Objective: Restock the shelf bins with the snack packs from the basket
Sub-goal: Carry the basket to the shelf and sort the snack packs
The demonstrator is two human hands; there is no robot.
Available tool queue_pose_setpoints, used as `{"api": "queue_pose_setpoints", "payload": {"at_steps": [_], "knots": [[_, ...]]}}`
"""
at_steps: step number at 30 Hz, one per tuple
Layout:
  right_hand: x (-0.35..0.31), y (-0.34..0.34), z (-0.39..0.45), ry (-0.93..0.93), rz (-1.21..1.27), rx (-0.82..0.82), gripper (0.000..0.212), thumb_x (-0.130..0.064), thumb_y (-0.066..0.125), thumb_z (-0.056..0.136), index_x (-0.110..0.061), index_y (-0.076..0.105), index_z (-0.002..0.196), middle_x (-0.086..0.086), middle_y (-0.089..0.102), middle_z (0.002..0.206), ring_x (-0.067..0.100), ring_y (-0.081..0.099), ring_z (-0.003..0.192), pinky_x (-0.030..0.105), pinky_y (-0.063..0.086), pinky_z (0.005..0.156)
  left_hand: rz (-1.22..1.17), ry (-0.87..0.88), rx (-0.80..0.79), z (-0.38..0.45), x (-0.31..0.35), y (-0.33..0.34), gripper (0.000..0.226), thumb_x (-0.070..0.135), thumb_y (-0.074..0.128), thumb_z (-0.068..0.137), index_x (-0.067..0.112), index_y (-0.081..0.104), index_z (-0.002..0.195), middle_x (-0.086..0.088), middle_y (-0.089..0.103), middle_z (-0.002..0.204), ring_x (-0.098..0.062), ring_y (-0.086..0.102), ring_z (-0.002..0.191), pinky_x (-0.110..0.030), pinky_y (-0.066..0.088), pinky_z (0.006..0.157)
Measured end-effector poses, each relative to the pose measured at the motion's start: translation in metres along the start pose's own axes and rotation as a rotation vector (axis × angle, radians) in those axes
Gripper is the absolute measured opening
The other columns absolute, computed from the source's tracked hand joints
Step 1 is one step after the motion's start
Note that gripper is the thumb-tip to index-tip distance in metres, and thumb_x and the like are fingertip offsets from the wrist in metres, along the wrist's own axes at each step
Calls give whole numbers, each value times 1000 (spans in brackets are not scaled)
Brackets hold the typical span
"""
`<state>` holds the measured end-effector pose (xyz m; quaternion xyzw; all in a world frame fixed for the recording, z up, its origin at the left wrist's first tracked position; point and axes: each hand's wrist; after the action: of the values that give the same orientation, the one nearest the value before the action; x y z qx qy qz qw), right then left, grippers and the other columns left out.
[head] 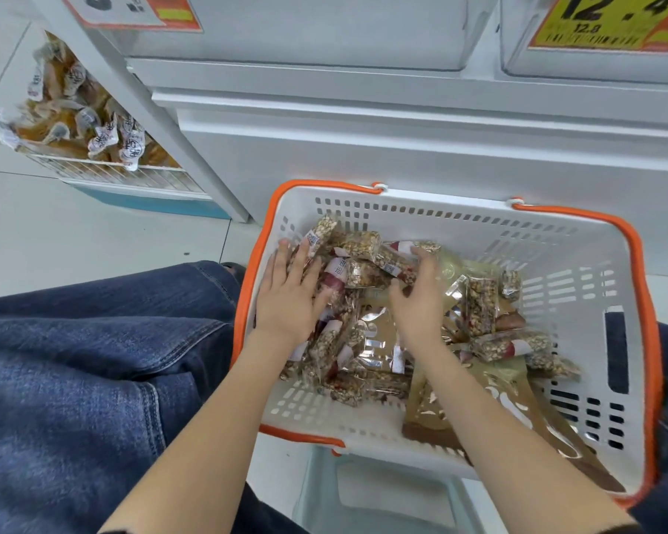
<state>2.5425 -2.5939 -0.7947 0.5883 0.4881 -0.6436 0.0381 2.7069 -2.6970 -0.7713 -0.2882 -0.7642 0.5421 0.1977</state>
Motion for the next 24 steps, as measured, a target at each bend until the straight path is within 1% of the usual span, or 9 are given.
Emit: {"api": "queue_pose_setpoints", "payload": {"at_steps": [2,4,7,9,12,14,17,20,24], "knots": [[15,-4,21,-39,-265,-112,66,-22,67,83,-24,34,141,5,45,140,25,43,127,43,38,106,22,28,38,-1,0,2,75,56,-9,86,23,7,151,-5,-9,159,-29,-17,144,-40,-11,116],[21,-2,33,-67,-473,-359,78,-33,72,80,-24,28,145,8,42,142,32,37,132,46,31,110,39,56,82,-1,-1,4,70,53,-3,89,23,10,150,-7,2,159,-30,-10,144,-43,-6,116],[15,2,40,30,-569,-551,78,-31,73,81,-15,26,140,16,50,128,33,51,116,42,45,96,105,81,120,-1,-1,8,64,50,13,93,21,25,148,-10,24,155,-33,12,144,-51,8,117],[7,-1,38,205,-267,-613,65,-22,73,80,-12,31,129,13,58,114,29,61,98,41,55,80,102,119,118,-1,0,11,64,52,17,93,20,26,148,-11,28,154,-33,15,143,-53,9,115],[-11,3,17,181,132,-626,57,-12,71,80,-17,36,125,3,59,107,17,65,83,23,57,64,-70,99,174,1,8,-1,63,52,13,96,20,23,149,-15,28,153,-32,14,144,-52,4,116],[-24,21,-2,-5,110,-637,65,-18,70,82,-15,34,136,4,57,119,21,60,101,23,54,78,-282,14,298,7,18,-19,59,49,13,99,21,25,149,-14,34,150,-31,17,144,-50,6,117],[-28,52,-27,-227,-35,-607,80,-25,60,89,-12,12,152,16,34,146,29,35,129,28,27,109,-322,54,319,16,27,-37,52,49,25,99,31,28,148,-9,22,156,-28,6,146,-52,5,117],[-22,53,-36,-244,-20,-630,62,-17,59,91,-2,33,144,17,33,145,23,29,133,13,17,107,-132,175,133,17,25,-22,43,52,40,93,40,48,134,-1,17,157,-33,-5,145,-56,-6,113],[12,10,-36,-144,-25,-505,32,-14,54,94,-13,60,125,0,53,126,11,51,113,15,33,97,104,251,121,8,12,1,49,45,64,82,34,57,129,-6,47,143,-46,26,136,-55,7,113]]}}
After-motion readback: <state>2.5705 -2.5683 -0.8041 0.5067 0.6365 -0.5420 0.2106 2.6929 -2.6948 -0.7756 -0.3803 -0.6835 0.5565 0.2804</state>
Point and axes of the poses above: each hand's wrist, its own z-axis towards the middle knuckle, its own y-axis out of the palm, x = y × z
